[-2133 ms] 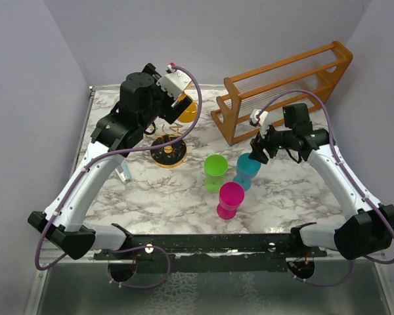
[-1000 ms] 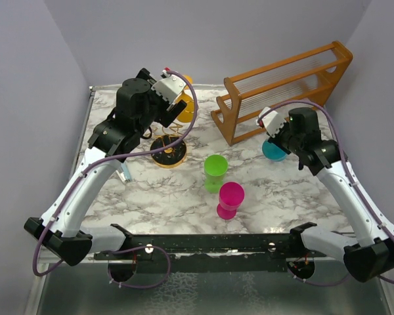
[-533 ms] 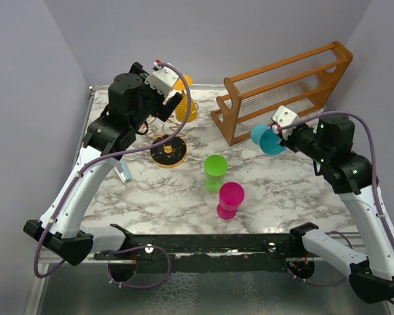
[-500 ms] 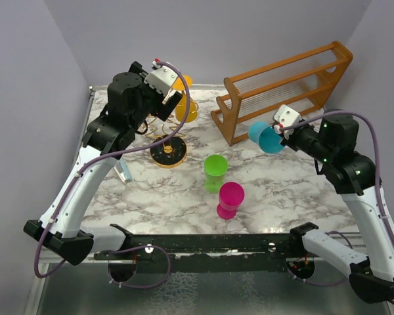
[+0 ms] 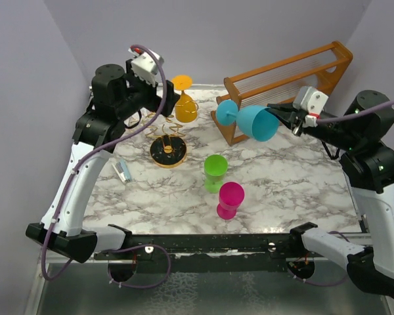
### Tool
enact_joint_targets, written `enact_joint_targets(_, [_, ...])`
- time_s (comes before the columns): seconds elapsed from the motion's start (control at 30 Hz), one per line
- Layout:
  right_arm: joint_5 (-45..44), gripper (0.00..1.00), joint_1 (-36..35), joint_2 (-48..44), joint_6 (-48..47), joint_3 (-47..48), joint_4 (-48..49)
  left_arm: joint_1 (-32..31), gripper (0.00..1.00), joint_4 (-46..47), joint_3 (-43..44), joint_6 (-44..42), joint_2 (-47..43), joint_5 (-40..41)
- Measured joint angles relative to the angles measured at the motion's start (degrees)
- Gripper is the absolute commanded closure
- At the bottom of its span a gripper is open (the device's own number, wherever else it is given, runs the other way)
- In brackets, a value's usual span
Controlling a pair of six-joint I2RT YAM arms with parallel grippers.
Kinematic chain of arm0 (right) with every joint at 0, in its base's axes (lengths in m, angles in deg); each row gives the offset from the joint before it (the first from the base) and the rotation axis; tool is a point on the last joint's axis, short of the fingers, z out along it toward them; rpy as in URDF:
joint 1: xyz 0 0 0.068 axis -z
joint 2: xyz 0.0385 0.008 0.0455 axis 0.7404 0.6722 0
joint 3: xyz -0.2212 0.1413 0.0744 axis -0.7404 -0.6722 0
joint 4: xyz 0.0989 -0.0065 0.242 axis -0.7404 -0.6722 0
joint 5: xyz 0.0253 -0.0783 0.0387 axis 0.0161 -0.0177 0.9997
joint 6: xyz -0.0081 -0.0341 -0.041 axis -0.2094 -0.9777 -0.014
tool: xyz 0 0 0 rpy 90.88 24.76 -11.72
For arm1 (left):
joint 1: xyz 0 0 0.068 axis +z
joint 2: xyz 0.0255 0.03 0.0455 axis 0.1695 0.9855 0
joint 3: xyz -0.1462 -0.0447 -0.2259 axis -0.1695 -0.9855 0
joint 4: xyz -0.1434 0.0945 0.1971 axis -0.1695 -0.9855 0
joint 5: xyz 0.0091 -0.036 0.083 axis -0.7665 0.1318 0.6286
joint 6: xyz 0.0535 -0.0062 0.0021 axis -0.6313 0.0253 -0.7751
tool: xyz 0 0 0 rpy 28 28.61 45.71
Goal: Place the wine glass upside down on the wine glass rack
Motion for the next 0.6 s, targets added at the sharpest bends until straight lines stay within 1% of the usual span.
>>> enact_joint_targets(0.07, [0.68,0.99,0.0,1.49,1.92,0.46,1.14,3.67,0.1,1.7,-0.63,7.5,0.0,-8.24])
enact_joint_targets(0.17, [1.29,0.99,0.0,3.69,5.07,0.68,3.41,7.28,0.11,5.09,-2.38,17.42,-0.09,-17.49])
enact_joint_targets(0.3, [1.33,0.99,0.0,6.67,10.14,1.42,5.4,7.63,0.14,8.9,-3.26,26.67,-0.02,-25.83])
enact_joint_targets(0.37, [1.36,0.99,0.0,7.32,12.28,2.08,6.36,7.32,0.16,11.47,-3.61,30.67,-0.02,-29.16])
enact_joint_targets(0.47, [1.88,0.99,0.0,7.69,14.8,3.52,7.28,6.54,0.16,13.73,-3.89,34.8,0.26,-31.78])
enact_joint_targets(0.6, [3.61,0.99,0.0,7.72,17.35,5.07,8.96,4.46,0.17,15.06,-3.89,36.48,1.49,-32.22])
